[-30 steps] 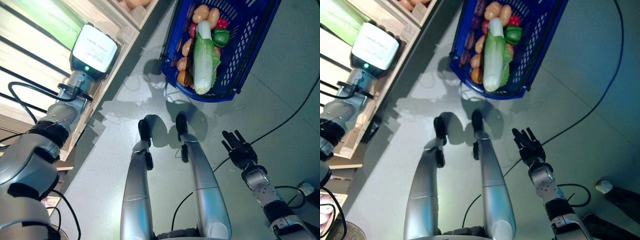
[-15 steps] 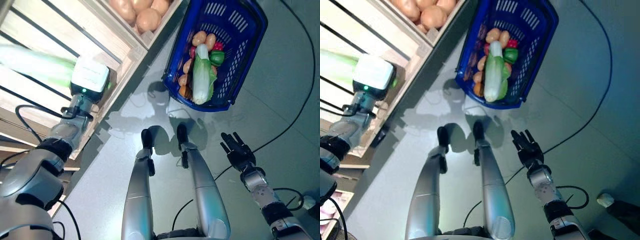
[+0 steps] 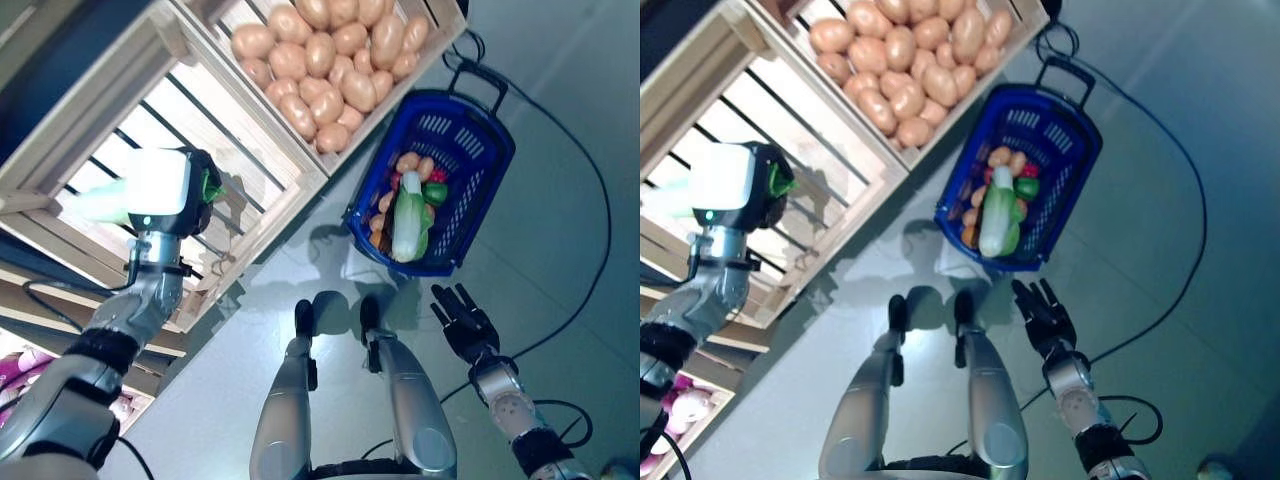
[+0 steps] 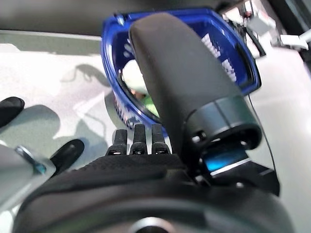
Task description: Put vegetables into the basket
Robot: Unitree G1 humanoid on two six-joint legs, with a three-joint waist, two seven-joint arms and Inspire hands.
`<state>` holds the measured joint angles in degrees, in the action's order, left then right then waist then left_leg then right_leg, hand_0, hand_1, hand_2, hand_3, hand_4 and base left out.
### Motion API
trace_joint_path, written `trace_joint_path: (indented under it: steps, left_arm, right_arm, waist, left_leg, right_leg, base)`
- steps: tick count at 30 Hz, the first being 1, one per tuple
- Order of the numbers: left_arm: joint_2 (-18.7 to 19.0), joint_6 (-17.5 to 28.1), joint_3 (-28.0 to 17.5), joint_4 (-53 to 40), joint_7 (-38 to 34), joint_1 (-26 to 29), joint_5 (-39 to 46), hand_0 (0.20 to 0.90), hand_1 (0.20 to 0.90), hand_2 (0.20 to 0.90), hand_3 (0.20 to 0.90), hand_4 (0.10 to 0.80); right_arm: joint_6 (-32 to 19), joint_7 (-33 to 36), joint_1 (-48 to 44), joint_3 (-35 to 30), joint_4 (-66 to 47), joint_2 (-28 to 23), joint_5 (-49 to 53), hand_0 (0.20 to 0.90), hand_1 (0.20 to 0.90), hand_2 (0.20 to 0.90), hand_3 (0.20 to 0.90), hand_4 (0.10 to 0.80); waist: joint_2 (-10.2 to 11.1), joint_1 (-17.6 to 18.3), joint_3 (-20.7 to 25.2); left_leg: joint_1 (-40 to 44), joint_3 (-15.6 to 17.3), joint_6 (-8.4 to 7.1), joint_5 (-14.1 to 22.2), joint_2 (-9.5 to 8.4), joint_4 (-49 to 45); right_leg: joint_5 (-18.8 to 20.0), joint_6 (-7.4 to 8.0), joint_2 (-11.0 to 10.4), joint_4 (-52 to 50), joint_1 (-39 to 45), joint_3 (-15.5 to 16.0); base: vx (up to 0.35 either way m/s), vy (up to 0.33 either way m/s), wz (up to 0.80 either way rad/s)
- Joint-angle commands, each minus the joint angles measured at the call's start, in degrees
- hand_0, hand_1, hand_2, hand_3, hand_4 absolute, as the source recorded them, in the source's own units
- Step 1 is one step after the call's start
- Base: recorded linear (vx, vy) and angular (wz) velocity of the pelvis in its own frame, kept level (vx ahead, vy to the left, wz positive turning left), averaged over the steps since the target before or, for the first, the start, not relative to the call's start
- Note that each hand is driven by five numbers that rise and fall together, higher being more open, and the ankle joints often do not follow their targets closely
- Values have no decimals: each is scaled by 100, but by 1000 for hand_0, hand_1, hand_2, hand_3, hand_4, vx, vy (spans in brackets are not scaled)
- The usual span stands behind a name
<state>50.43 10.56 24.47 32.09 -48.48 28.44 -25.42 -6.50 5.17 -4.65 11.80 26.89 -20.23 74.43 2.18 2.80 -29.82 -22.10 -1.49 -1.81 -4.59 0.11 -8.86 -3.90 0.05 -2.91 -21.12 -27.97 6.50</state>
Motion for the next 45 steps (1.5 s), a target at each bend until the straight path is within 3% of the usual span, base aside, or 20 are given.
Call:
trace_joint_path:
  steps: [1, 2, 4, 8, 12, 15, 16, 23, 26, 35, 38, 45]
  left_arm:
    - [-288, 885, -1114, -729, -618, -366, 691, 300, 300, 300, 300, 400]
    - [-614, 1256, -1515, -1220, -368, -788, 898, 300, 300, 300, 300, 400]
    - [-969, 1463, -1798, -1776, -19, -1159, 984, 300, 300, 300, 300, 400]
    - [-1516, 1906, -2080, -2639, 1015, -1598, 1945, 300, 300, 300, 300, 400]
    - [-2175, 2256, -2234, -3224, 2492, -1917, 3812, 300, 300, 300, 300, 400]
    - [-2393, 2241, -2201, -3418, 3034, -2019, 4412, 300, 300, 300, 300, 400]
    - [-2563, 2182, -2162, -3545, 3511, -2086, 5148, 300, 300, 300, 300, 400]
    - [-3196, 1887, -2056, -3851, 4613, -2375, 7522, 300, 300, 300, 300, 400]
    - [-3328, 1677, -2065, -4000, 5081, -2502, 8161, 300, 300, 300, 300, 400]
    - [-3509, 903, -2079, -4173, 5484, -2608, 9257, 300, 300, 300, 300, 400]
    - [-3456, 659, -2076, -4110, 5373, -2623, 9220, 300, 300, 300, 300, 400]
    - [-3183, 342, -1979, -4041, 5020, -2595, 8562, 300, 300, 300, 300, 400]
  right_arm:
    - [-429, 31, 607, -432, -503, -79, -450, 900, 900, 900, 900, 800]
    - [-394, 61, 709, -509, -551, 8, -566, 900, 900, 900, 900, 800]
    - [-394, 62, 793, -579, -555, 113, -651, 900, 900, 900, 900, 800]
    - [-407, 68, 889, -683, -521, 288, -992, 900, 900, 900, 900, 800]
    - [-449, 40, 967, -845, -476, 455, -1302, 900, 900, 900, 900, 800]
    - [-457, 49, 996, -870, -482, 504, -1378, 900, 900, 900, 900, 800]
    - [-479, 67, 1017, -889, -478, 558, -1489, 900, 900, 900, 900, 800]
    - [-509, -68, 1198, -778, -1009, 654, -2649, 900, 900, 900, 900, 800]
    - [-571, -191, 1275, -732, -1373, 513, -3169, 900, 900, 900, 900, 800]
    - [-420, -1082, 1314, -671, -2368, -39, -4090, 900, 900, 900, 900, 800]
    - [-262, -1544, 1251, -677, -2677, -406, -4589, 900, 900, 900, 900, 800]
    - [60, -1911, 915, -783, -3454, -1377, -4603, 900, 900, 900, 900, 800]
  waist:
    - [-171, -119, 521]
    - [-161, -200, 663]
    - [-154, -279, 812]
    - [-143, -418, 1107]
    - [-129, -534, 1471]
    - [-117, -561, 1604]
    - [-109, -583, 1759]
    - [-55, -575, 2099]
    - [0, -572, 2170]
    - [110, -521, 2321]
    - [150, -526, 2380]
    - [241, -591, 2470]
  left_leg:
    - [-64, 56, 138, 99, -313, -221]
    - [143, -65, 144, 80, -332, -48]
    - [316, -173, 151, 54, -336, 81]
    - [769, -351, 139, -67, -347, 579]
    - [1249, -481, 120, -166, -318, 1035]
    - [1369, -484, 110, -184, -282, 1137]
    - [1482, -466, 100, -202, -237, 1230]
    - [1760, -448, 127, -151, -157, 1291]
    - [1850, -441, 140, -98, -132, 1291]
    - [2055, -396, 173, -3, -89, 1376]
    - [2089, -391, 170, 28, -79, 1386]
    - [2123, -407, 153, 69, -56, 1386]
  right_leg:
    - [335, 132, -224, 942, 887, 209]
    - [354, 150, -223, 1108, 1118, 220]
    - [389, 150, -207, 1244, 1319, 252]
    - [516, 192, -175, 1669, 1792, 303]
    - [661, 239, -141, 2128, 2293, 406]
    - [719, 252, -147, 2268, 2423, 462]
    - [773, 272, -162, 2371, 2534, 509]
    - [816, 280, -160, 2479, 2767, 537]
    - [835, 303, -162, 2522, 2835, 545]
    - [855, 363, -154, 2568, 2917, 465]
    - [868, 390, -160, 2610, 2957, 441]
    - [885, 448, -180, 2612, 2969, 424]
  base:
    - [6, -97, 11]
    - [16, -94, 14]
    - [36, -99, 25]
    - [61, -73, 19]
    - [93, -47, 14]
    - [91, -31, 7]
    - [88, -16, 13]
    - [115, -19, 12]
    - [103, -39, 7]
    - [61, -13, -1]
    - [38, -2, -2]
    - [5, -1, 0]
